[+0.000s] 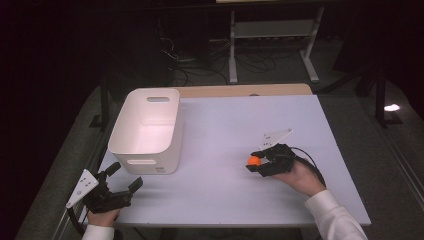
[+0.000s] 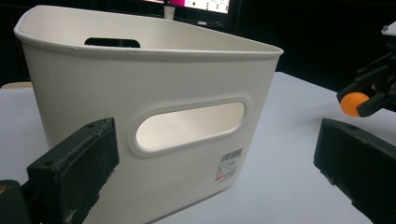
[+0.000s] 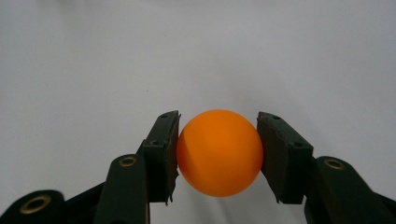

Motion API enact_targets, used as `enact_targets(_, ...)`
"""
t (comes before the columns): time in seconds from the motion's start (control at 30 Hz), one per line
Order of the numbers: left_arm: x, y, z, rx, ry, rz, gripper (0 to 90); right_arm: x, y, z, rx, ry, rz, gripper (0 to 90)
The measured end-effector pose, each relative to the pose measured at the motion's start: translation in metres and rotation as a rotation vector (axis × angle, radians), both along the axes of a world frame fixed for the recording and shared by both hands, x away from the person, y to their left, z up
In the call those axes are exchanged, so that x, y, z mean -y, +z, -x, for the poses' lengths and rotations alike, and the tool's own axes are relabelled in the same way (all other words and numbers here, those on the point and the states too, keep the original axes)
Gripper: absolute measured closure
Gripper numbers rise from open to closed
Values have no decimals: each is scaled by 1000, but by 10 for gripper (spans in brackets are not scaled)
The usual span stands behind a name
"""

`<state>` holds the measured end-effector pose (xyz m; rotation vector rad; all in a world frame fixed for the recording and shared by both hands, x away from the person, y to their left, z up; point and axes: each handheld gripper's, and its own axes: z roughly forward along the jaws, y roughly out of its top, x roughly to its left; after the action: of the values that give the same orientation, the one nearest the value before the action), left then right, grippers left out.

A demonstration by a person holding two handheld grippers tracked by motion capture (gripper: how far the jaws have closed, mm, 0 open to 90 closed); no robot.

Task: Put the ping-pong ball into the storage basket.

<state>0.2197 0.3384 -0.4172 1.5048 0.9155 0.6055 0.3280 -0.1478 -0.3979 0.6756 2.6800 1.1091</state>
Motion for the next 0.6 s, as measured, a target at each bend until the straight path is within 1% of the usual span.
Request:
enact_targets(0.1, 0, 0, 0, 0, 1, 1, 0, -1, 5, -1, 1, 8, -3, 490)
enact_targets(0.2, 0, 0, 0, 0, 1, 0, 0, -1, 10, -3, 12, 13, -6, 491)
enact_targets(0.23, 0, 0, 0, 0, 1, 0, 0, -2, 12, -4, 22, 18, -4, 491)
enact_targets(0.3, 0, 0, 0, 0, 0, 0, 0, -2, 14, -4, 24, 20, -7, 491)
enact_targets(0.37, 0, 0, 0, 1, 0, 1, 0, -4, 18, -4, 14, 18, -9, 491)
enact_targets(0.47, 0, 0, 0, 0, 0, 0, 0, -6, 21, -6, 23, 29, -4, 490)
enact_targets(0.6, 0, 0, 0, 1, 0, 1, 0, -8, 25, -8, 20, 35, 8, 490)
